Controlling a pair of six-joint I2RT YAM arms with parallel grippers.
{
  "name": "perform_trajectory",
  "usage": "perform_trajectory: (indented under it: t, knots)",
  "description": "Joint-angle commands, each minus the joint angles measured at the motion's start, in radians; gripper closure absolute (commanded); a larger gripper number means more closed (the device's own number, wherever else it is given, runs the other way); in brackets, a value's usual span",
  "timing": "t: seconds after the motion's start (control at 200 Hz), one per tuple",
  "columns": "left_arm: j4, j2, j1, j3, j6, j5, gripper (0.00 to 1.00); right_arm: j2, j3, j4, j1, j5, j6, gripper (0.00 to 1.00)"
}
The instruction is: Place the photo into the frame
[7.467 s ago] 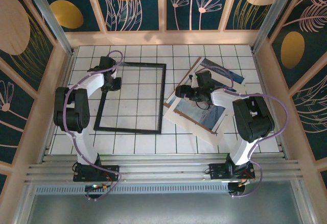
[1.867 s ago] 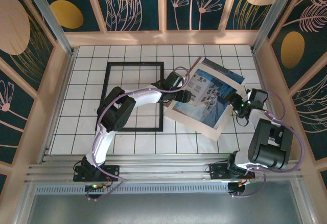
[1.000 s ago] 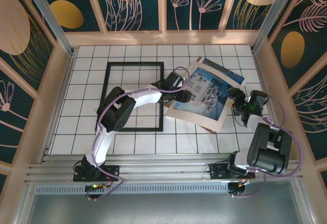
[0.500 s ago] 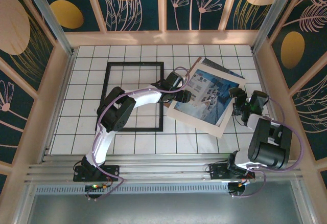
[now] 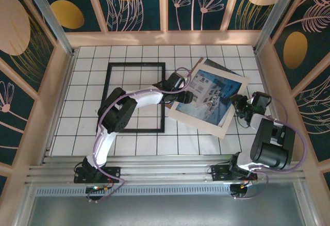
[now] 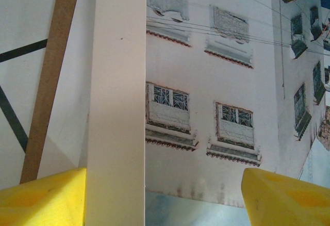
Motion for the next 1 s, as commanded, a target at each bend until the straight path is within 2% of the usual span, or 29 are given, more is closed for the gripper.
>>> perform_trajectory:
  t: [0.0,0.13,0.31,0.505,0.781,0.901,0.996]
  knots:
    - [-0.042,0.017,-0.009,0.03,-0.007,0.045,0.23,-0.034,0.046,-0.087,-0.009,0.012,-0.117,0.7]
    - [-0.042,0.022,-0.009,0.06,-0.013,0.057,0.23,-0.035,0.075,-0.139,-0.012,0.015,-0.167,0.72]
    - [-0.044,0.026,-0.009,0.068,-0.02,0.06,0.23,-0.032,0.087,-0.157,-0.043,-0.031,-0.189,0.62]
    - [-0.048,0.027,-0.008,0.073,-0.021,0.056,0.23,-0.031,0.098,-0.167,-0.066,-0.07,-0.195,0.6]
    - [-0.055,-0.007,-0.007,0.089,-0.02,0.039,0.21,-0.042,0.153,-0.249,-0.067,-0.05,-0.225,0.84]
    - [-0.025,-0.1,-0.006,0.037,-0.021,-0.005,0.19,-0.09,0.206,-0.317,-0.057,-0.024,-0.255,0.96]
    - [0.003,-0.204,-0.004,-0.037,-0.019,-0.062,0.17,-0.136,0.263,-0.382,-0.028,-0.002,-0.278,1.0]
